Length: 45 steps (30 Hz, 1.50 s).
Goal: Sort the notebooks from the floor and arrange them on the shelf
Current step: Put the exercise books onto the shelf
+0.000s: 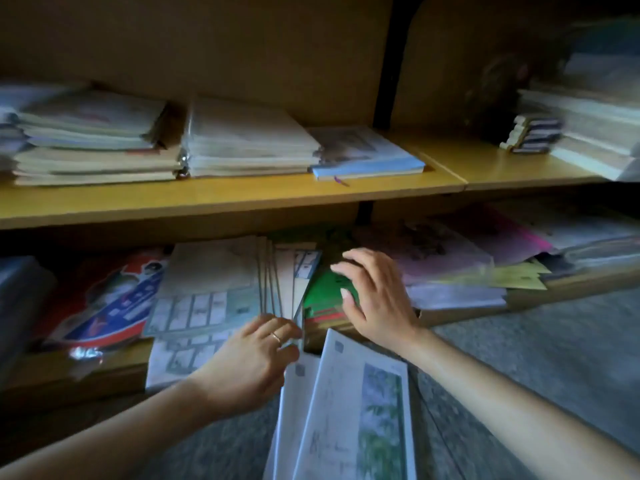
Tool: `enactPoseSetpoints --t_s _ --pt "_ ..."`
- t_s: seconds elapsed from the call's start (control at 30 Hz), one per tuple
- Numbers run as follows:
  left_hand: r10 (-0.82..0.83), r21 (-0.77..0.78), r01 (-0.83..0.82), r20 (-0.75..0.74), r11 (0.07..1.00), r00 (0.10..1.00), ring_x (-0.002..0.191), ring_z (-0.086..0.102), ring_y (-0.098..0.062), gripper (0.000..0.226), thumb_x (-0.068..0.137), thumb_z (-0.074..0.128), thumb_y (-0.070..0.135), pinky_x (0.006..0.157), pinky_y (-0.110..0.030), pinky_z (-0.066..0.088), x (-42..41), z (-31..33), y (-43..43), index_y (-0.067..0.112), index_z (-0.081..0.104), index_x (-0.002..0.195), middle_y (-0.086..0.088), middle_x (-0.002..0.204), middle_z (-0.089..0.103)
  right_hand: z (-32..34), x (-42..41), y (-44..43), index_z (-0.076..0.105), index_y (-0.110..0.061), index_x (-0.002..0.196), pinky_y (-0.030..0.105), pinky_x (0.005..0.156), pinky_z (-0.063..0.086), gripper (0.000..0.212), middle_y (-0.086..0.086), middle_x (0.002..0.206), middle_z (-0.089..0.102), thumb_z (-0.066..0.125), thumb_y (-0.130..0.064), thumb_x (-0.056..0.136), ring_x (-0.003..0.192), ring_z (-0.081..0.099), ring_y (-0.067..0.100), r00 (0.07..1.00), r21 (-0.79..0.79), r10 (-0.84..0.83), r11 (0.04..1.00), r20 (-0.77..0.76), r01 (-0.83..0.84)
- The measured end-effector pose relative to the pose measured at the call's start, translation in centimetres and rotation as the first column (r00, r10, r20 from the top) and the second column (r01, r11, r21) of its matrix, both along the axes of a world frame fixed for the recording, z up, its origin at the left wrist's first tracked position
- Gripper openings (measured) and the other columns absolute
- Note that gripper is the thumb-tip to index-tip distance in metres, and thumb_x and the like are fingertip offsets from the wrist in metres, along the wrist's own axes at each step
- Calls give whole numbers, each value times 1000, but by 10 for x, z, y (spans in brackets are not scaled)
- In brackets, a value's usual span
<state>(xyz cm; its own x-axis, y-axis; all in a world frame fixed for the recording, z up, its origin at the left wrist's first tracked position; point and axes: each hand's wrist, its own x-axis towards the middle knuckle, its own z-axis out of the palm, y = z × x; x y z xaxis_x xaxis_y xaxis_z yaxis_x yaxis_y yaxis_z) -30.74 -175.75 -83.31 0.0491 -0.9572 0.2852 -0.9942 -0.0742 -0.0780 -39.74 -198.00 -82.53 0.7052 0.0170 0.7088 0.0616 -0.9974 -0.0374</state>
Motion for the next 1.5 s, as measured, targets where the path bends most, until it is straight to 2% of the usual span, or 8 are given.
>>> enactPoseSetpoints --t_s 0.17,0.33,0.4,0.8,0.97,1.17,1.33,1.5 --pt "46 283 26 -246 959 968 90 58 -11 26 60 56 31 80 -24 39 -34 -76 23 26 67 83 7 97 66 -100 -75 4 45 -14 125 28 90 40 43 2 121 42 56 -18 83 109 49 22 879 239 -116 938 -462 250" --pt "352 450 -89 -544 889 762 133 34 -16 68 73 31 50 109 -23 27 -89 -108 21 21 44 133 2 141 37 -145 -114 0 49 -5 115 35 83 48 51 12 112 53 67 -35 77 98 55 26 552 532 -12 -283 -834 798" --pt "478 548 -156 -515 822 711 141 12 -20 67 81 40 50 114 -30 16 -106 -113 15 22 27 141 -1 152 10 -146 -122 -1 41 -4 134 39 101 38 51 16 138 44 56 -24 89 125 44 32 589 502 86 -434 -803 748" --pt "765 708 -334 -641 623 67 134 21 -28 76 78 67 29 107 -34 29 -116 -96 -45 18 26 141 -8 145 20 -142 -143 6 57 -7 103 36 90 47 16 14 118 59 59 -5 87 98 58 25 683 552 246 -435 -688 712" --pt "752 738 -291 -654 609 -84 129 29 -29 88 71 70 33 106 -41 34 -108 -93 -53 15 22 142 -10 138 28 -138 -156 11 47 -18 122 47 95 48 40 7 117 65 55 3 89 105 62 26 777 662 323 -407 -540 630" --pt "702 702 -222 -706 676 -96 113 49 -24 72 86 65 25 88 -32 44 -96 -89 -52 8 20 140 -11 130 46 -96 -174 3 45 -25 127 33 80 49 48 4 117 64 49 6 90 102 61 16 876 807 223 -341 -428 482" --pt "448 538 -58 -753 841 -482 100 66 -24 61 69 81 26 88 -41 54 -100 -65 -46 12 53 122 -8 111 69 -76 -196 -14 48 -25 129 38 87 53 64 5 122 65 75 -12 72 109 63 23 914 818 317 -434 -252 376" --pt "268 285 -31 -928 958 -259 95 69 -20 37 80 63 31 83 -41 57 -108 -9 -44 15 59 114 -4 104 72 -72 -196 -26 57 -12 122 38 78 58 97 16 112 68 96 -15 33 94 69 26 967 733 246 -645 -69 217"
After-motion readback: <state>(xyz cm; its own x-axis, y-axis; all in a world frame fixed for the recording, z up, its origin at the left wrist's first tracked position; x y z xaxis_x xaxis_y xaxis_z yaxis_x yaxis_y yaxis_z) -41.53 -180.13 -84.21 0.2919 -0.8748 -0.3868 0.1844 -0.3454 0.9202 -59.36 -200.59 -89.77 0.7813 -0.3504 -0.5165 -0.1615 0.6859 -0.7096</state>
